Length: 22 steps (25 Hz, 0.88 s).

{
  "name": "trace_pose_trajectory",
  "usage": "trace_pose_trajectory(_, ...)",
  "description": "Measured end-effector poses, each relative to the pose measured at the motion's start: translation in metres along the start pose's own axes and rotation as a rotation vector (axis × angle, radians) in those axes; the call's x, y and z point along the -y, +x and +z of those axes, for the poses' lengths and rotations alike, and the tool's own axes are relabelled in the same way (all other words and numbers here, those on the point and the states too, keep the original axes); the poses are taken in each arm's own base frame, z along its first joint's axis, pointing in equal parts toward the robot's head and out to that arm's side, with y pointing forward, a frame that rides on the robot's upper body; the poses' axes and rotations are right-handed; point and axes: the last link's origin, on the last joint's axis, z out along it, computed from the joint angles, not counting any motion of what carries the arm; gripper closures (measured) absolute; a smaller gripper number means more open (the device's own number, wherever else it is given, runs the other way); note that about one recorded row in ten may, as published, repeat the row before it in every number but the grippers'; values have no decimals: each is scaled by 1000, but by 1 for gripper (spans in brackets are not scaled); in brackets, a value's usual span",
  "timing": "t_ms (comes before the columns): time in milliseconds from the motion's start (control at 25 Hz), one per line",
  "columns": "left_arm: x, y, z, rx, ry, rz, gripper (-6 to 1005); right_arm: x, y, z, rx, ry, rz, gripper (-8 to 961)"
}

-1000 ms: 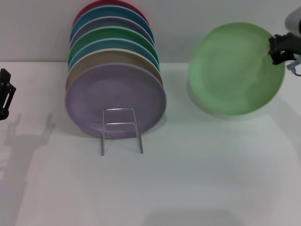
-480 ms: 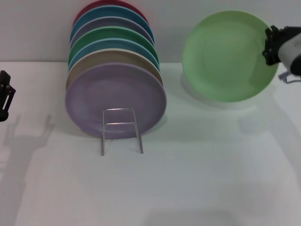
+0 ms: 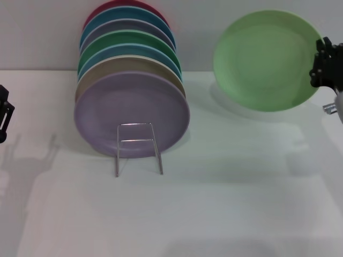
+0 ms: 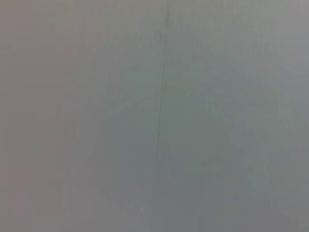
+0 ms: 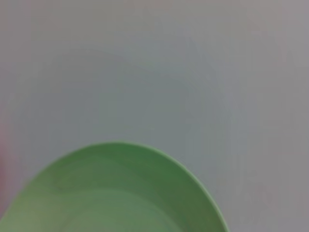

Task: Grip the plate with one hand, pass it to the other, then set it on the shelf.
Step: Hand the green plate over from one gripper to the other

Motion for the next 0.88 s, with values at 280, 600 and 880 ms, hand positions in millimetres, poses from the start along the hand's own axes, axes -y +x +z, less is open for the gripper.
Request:
trace_pose_trajectory(280, -4, 0, -9, 4, -21, -32, 169, 1, 21, -18, 110, 47, 109, 933)
trace_pose_trajectory(600, -10, 8, -31, -40, -63, -59, 169, -6, 30, -50, 173, 51, 148, 934)
trace_pose_trajectory(880, -27, 12, -52, -48, -149, -124, 170, -22, 36, -82, 185, 37, 188, 934)
